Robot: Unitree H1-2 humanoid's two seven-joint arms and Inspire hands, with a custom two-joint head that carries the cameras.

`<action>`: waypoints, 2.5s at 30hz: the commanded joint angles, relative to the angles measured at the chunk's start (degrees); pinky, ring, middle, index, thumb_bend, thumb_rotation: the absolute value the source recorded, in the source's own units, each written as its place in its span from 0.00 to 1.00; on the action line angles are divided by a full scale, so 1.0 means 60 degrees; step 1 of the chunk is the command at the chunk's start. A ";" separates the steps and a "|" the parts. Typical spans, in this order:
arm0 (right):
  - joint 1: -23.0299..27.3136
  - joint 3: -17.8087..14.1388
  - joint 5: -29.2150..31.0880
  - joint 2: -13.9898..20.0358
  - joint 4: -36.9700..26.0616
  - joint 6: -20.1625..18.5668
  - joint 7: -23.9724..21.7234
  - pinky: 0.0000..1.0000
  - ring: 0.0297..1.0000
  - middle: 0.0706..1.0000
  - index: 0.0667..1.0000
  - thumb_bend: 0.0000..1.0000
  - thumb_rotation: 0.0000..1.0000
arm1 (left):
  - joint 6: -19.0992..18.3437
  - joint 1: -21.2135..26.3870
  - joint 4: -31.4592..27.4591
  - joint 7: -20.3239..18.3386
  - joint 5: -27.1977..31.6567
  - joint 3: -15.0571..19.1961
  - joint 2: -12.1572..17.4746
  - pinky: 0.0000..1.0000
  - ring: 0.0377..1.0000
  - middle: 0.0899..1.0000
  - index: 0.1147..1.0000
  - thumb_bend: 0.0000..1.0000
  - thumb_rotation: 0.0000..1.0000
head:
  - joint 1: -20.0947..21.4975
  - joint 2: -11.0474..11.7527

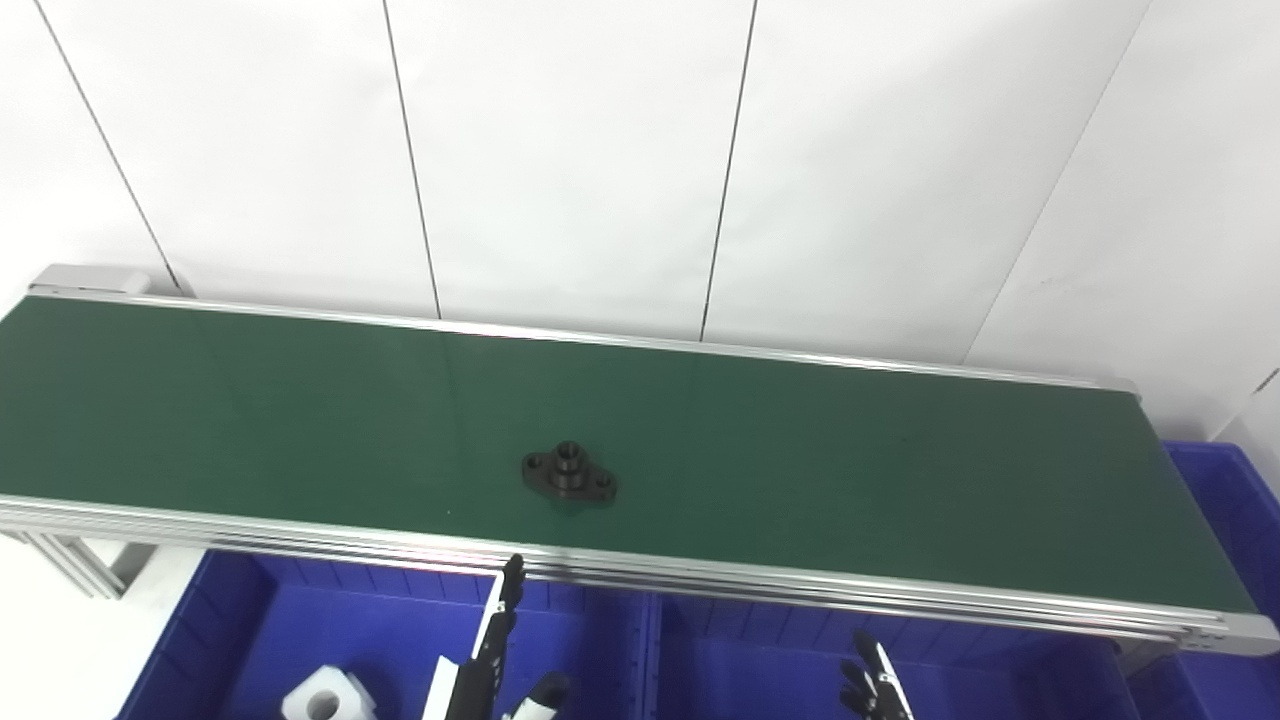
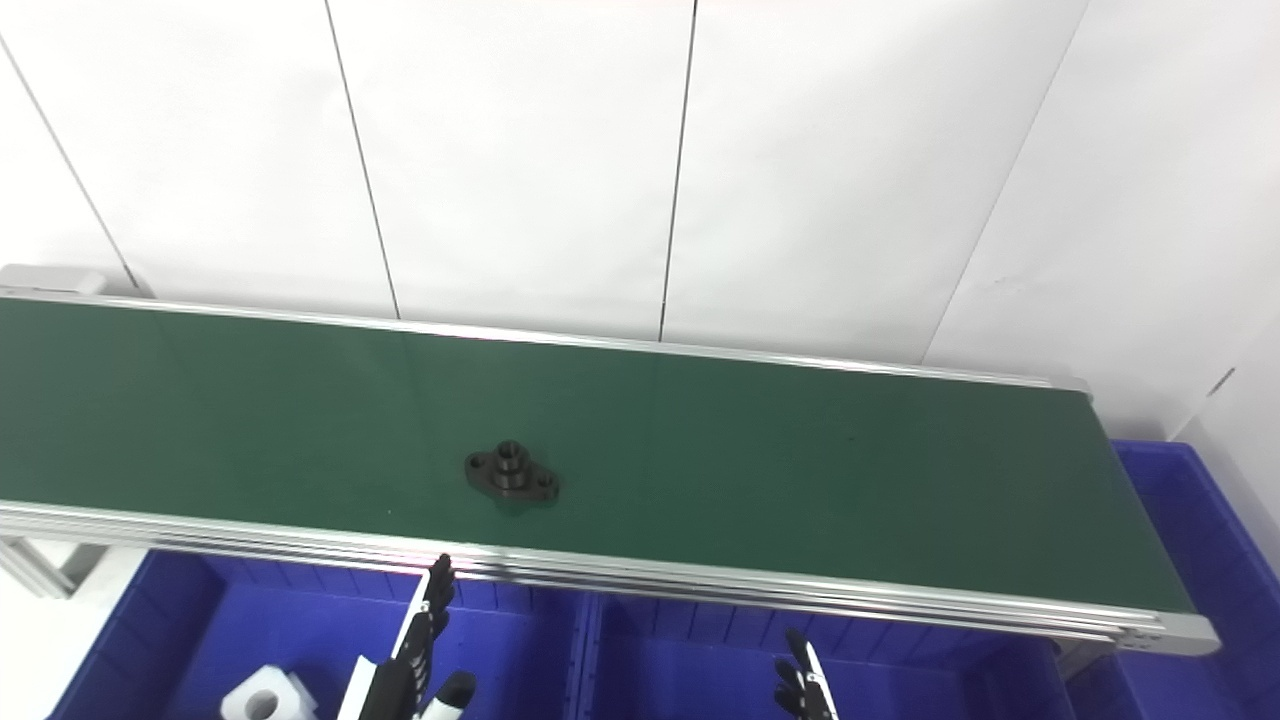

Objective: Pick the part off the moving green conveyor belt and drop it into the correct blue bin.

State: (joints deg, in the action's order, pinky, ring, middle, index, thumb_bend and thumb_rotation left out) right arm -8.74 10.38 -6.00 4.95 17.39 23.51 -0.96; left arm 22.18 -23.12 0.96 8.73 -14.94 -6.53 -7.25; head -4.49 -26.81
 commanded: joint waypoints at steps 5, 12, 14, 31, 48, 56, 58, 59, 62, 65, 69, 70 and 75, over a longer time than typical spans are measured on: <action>-0.0024 0.0040 -0.0240 -0.0131 -0.0538 0.0559 0.0122 0.88 0.94 0.98 0.96 0.92 0.82 | 0.0245 -0.0049 -0.0399 0.0069 0.0069 0.0031 0.0048 1.00 1.00 1.00 1.00 0.77 0.94 | 0.0359 -0.0157; 0.0016 -0.0107 -0.2590 -0.0174 -0.1978 0.0458 0.1239 0.80 0.87 0.91 0.96 0.85 0.69 | 0.0317 -0.0094 -0.0539 0.0112 0.0091 0.0201 0.0067 1.00 1.00 1.00 1.00 0.77 0.95 | 0.0688 -0.0534; 0.0150 -0.0211 -0.3386 -0.0193 -0.2601 0.0214 0.1541 0.78 0.85 0.89 0.94 0.86 0.61 | 0.0274 -0.0071 -0.0544 0.0091 0.0110 0.0239 0.0085 1.00 1.00 1.00 1.00 0.79 0.95 | 0.0776 -0.0586; 0.3486 -0.0107 -0.6120 -0.0355 -0.3537 -0.3984 0.0772 0.51 0.65 0.80 0.85 0.93 0.50 | 0.0303 0.0231 -0.0289 0.0082 0.0254 0.0258 0.0302 1.00 1.00 1.00 1.00 0.76 0.97 | 0.1109 -0.0493; 0.6482 0.1641 -0.8208 0.0011 -0.0096 -0.5258 0.0739 0.27 0.39 0.62 0.80 0.92 0.54 | 0.0160 0.0372 -0.0319 -0.0014 0.0332 0.0009 0.0229 1.00 1.00 1.00 1.00 0.74 0.99 | 0.1241 -0.0516; 0.7633 0.2580 -0.8353 0.0189 0.1570 -0.5380 0.0584 0.21 0.29 0.45 0.75 0.93 0.56 | 0.0180 0.0362 -0.0421 -0.0031 0.0497 -0.0052 0.0137 1.00 1.00 1.00 1.00 0.72 0.97 | 0.1148 -0.0574; 0.7751 0.2769 -0.8392 0.0189 0.1752 -0.5515 0.0482 0.21 0.28 0.42 0.74 0.93 0.57 | 0.0176 0.0345 -0.0429 -0.0013 0.0460 -0.0054 0.0128 1.00 1.00 1.00 1.00 0.73 0.98 | 0.1124 -0.0585; 0.7778 0.2837 -0.8391 0.0195 0.1784 -0.5571 0.0438 0.21 0.28 0.41 0.73 0.92 0.57 | 0.0183 0.0338 -0.0430 0.0001 0.0434 -0.0055 0.0123 1.00 1.00 1.00 1.00 0.74 0.98 | 0.1109 -0.0590; 0.7834 0.2967 -0.8346 0.0181 0.1952 -0.5627 0.0453 0.20 0.27 0.39 0.68 0.91 0.57 | 0.0162 0.0304 -0.0485 -0.0005 0.0409 -0.0068 0.0115 1.00 1.00 1.00 1.00 0.74 0.99 | 0.1081 -0.0621; 0.7893 0.3065 -0.8340 0.0148 0.2157 -0.5697 0.0469 0.22 0.30 0.42 0.62 0.92 0.59 | 0.0096 0.0256 -0.0604 -0.0051 0.0460 -0.0093 0.0102 1.00 1.00 1.00 1.00 0.72 0.99 | 0.1080 -0.0673; 0.8084 0.3325 -0.8438 0.0169 0.2381 -0.5901 0.0051 0.25 0.33 0.43 0.62 0.92 0.61 | 0.0034 0.0209 -0.0722 -0.0092 0.0492 -0.0130 0.0103 1.00 1.00 1.00 1.00 0.75 0.98 | 0.1049 -0.0776; 0.8143 0.3441 -0.8488 0.0193 0.2452 -0.5955 -0.0096 0.25 0.32 0.42 0.61 0.92 0.60 | 0.0010 0.0202 -0.0750 -0.0095 0.0489 -0.0138 0.0101 1.00 1.00 1.00 1.00 0.76 0.98 | 0.1049 -0.0776; 0.8343 0.4266 -0.9160 0.0375 0.2946 -0.6192 -0.0727 0.19 0.24 0.30 0.45 0.91 0.64 | -0.0073 0.0135 -0.0895 -0.0069 0.0372 -0.0177 0.0130 1.00 1.00 1.00 1.00 0.75 0.98 | 0.1029 -0.0875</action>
State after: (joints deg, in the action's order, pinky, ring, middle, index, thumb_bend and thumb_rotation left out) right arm 38.69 35.44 -59.45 7.21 35.12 -11.57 -4.96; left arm 21.38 -22.06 -2.51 8.72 -12.42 -7.24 -6.43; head 1.76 -31.82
